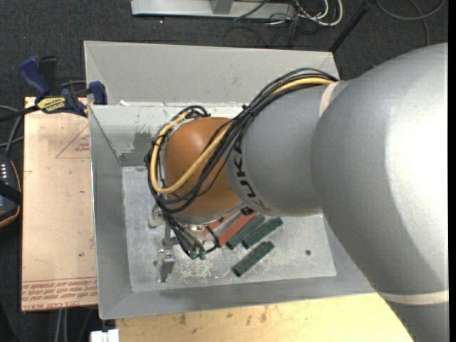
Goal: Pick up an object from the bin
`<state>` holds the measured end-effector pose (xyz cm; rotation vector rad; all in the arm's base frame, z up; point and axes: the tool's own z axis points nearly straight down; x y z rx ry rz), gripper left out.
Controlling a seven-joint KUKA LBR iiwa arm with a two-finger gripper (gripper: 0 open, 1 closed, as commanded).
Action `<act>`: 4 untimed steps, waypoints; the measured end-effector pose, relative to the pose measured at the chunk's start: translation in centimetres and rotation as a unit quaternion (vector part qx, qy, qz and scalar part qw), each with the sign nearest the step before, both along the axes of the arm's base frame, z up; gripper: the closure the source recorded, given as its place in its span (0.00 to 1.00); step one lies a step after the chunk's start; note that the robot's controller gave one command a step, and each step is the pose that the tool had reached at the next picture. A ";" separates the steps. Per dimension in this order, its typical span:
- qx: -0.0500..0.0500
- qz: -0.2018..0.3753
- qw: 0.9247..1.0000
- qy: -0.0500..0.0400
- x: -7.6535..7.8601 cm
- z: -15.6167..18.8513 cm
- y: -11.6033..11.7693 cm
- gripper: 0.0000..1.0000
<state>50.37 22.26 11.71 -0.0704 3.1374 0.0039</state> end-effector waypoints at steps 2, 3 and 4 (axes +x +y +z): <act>-0.001 0.043 0.999 0.002 0.8 -3.5 -5.2 1.00; -0.001 0.067 0.998 0.002 1.3 -1.1 -3.7 1.00; -0.001 0.047 0.999 0.000 1.8 -0.3 0.0 1.00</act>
Offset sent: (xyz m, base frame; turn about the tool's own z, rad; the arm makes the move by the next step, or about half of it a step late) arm 0.0000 0.0000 0.0000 0.0000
